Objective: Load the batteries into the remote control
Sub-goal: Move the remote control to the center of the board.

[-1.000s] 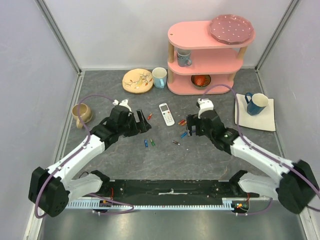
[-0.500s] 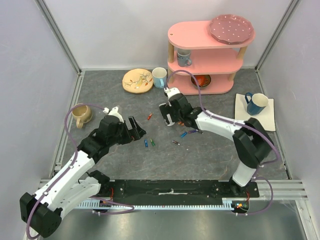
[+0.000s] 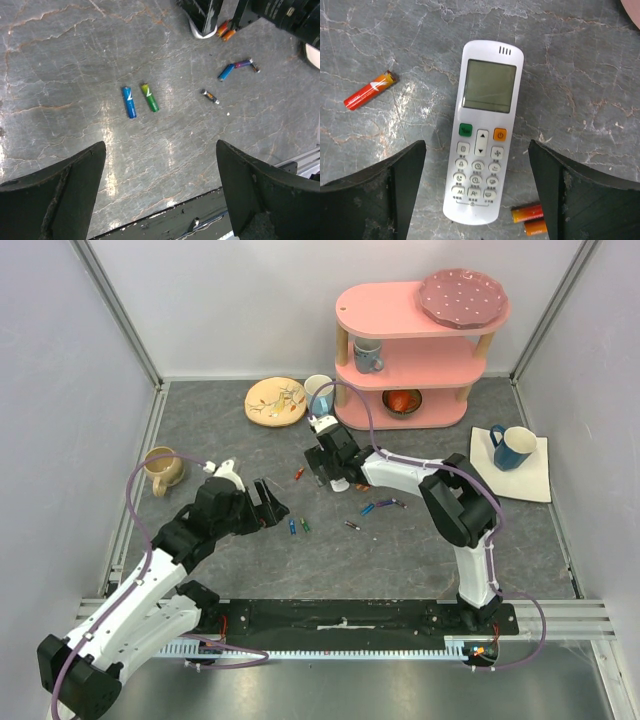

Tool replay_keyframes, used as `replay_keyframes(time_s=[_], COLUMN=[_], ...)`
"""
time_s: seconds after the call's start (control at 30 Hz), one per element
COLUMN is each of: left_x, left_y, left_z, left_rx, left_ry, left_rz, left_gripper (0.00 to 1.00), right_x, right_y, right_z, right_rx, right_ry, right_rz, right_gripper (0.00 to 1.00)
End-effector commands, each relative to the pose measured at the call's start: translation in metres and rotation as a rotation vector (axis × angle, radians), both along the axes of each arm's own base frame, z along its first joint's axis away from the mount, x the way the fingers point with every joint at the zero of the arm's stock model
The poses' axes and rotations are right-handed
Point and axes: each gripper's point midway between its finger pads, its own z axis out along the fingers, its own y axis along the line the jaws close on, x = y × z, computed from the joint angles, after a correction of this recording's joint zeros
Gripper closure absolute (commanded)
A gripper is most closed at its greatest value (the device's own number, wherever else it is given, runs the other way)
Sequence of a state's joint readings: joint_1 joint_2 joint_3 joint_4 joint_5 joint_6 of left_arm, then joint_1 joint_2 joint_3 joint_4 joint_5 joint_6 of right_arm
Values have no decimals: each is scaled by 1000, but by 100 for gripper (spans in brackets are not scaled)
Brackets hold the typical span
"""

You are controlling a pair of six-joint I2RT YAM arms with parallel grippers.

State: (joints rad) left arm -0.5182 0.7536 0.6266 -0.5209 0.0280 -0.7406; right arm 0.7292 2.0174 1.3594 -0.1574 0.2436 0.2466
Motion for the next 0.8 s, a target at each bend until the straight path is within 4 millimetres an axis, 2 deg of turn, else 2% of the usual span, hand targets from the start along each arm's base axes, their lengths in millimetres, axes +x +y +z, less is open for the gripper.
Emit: replay_keyframes(time_s=[0.0,0.13,0.37,0.53,0.63,0.77], left_x=[0,0,0,0,0,1], left_y=[-1,-2,-5,-4,-4,-3], left_z=[-5,-4,-7,-9,-7,-6], left_rx=[-11,-11,-18,-19,-26,-30], left_ry=[8,4,10,16,10,1], left_rz=[4,-1,-9,-5,-2,10], left_gripper=[4,5,6,7,7,8], right_x=[15,13,5,-2,-3,-12], right_y=[10,7,-1,-5,-11,-15], right_z=[7,-1,-16,-19,-13,19], right_rx=[-4,-6,-9,-2,7,100], right_ry=[-30,-12,29,43,28,2], right_rz=[10,-4,-19,-31,-63,-125], right_gripper=[11,23,35,48,52,58])
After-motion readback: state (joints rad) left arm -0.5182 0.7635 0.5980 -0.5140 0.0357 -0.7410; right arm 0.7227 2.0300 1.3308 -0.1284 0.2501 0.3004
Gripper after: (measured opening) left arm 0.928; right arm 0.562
